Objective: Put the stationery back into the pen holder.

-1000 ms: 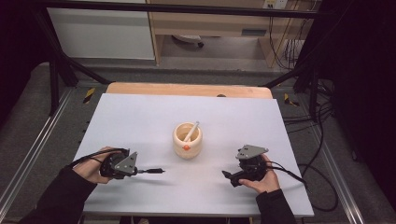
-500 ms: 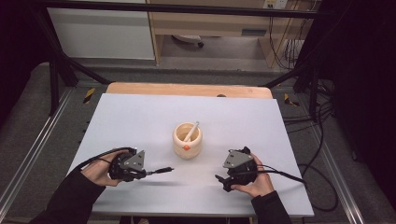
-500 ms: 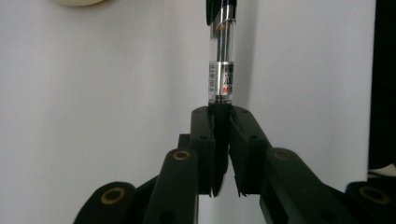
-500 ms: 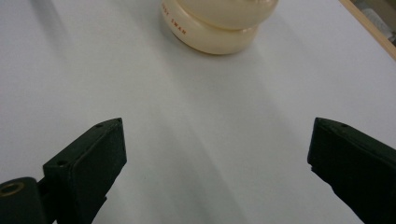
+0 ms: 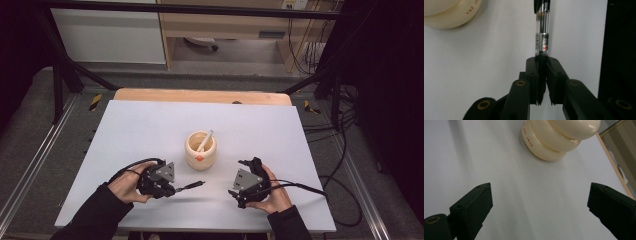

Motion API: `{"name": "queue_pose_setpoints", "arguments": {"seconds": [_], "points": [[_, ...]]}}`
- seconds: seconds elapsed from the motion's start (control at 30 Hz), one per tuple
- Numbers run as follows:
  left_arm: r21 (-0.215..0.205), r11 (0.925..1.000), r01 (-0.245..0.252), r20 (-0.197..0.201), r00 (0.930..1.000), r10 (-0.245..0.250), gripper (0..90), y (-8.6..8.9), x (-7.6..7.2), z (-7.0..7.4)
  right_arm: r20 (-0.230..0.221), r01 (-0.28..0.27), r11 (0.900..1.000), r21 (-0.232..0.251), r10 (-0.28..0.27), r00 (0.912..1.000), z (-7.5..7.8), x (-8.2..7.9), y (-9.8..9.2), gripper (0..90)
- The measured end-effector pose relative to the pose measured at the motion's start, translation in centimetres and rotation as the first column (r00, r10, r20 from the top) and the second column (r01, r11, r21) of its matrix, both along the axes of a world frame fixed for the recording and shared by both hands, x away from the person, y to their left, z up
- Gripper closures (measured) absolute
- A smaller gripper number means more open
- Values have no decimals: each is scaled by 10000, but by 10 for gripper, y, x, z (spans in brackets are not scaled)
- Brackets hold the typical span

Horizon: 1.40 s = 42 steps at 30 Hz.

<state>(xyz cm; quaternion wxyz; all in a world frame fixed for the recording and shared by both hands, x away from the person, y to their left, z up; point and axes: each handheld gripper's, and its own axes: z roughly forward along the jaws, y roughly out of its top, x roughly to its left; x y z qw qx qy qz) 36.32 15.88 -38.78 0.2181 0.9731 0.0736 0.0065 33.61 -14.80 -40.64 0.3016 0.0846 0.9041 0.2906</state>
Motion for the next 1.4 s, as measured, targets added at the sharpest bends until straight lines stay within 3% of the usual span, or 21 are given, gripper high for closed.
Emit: {"name": "queue_pose_setpoints", "arguments": {"seconds": [0.07, 0.17, 0.27, 0.4, 0.63, 0.8, 1.07, 1.13, 1.23, 1.27, 1.33, 1.37, 1.4], "points": [[-72, 9999, -149, -282, 9995, 147, 799, -3, 0, -1, 259, -203, 9996, -187, 208, 9994, -1, -1, 1, 68], [-90, 9995, -317, -399, 9987, 313, 799, -7, 0, -2, 655, -490, 9975, -501, 523, 9965, -2, -2, 3, 61], [-224, 9979, -611, -647, 9961, 595, 799, -9, 0, -2, 1057, -873, 9929, -810, 957, 9898, -1, -4, 6, 60], [-265, 9960, -857, -939, 9921, 829, 799, -12, -1, 0, 1702, -1359, 9821, -1303, 1572, 9728, 0, -8, 12, 61], [-190, 9916, -1278, -1331, 9833, 1242, 799, -18, 0, 0, 2590, -2243, 9562, -1882, 2686, 9278, 0, -13, 25, 67], [-113, 9873, -1587, -1541, 9758, 1551, 799, -22, 2, -1, 2750, -2503, 9421, -2232, 3072, 9110, 0, -13, 32, 89], [15, 9832, -1827, -1589, 9706, 1806, 799, -30, 4, 3, 3251, -2941, 8919, -3435, 4067, 8538, -2, -18, 48, 190], [82, 9811, -1932, -1622, 9679, 1920, 799, -32, 4, 4, 3359, -3106, 8757, -3698, 4376, 8340, -1, -19, 52, 218], [294, 9781, -2062, -1618, 9646, 2082, 799, -36, 4, 5, 3464, -3253, 8560, -4019, 4710, 8113, -1, -21, 58, 269], [330, 9783, -2047, -1631, 9646, 2074, 799, -36, 5, 5, 3496, -3345, 8450, -4172, 4889, 7992, -1, -22, 60, 289], [333, 9773, -2091, -1612, 9640, 2117, 799, -38, 5, 5, 3511, -3389, 8313, -4405, 5070, 7872, -1, -23, 64, 315], [345, 9783, -2042, -1637, 9645, 2071, 799, -39, 5, 5, 3530, -3431, 8187, -4605, 5236, 7754, -2, -23, 66, 333], [320, 9774, -2088, -1643, 9635, 2112, 799, -40, 5, 6, 3521, -3422, 8145, -4685, 5274, 7733, -3, -23, 67, 344]]}}
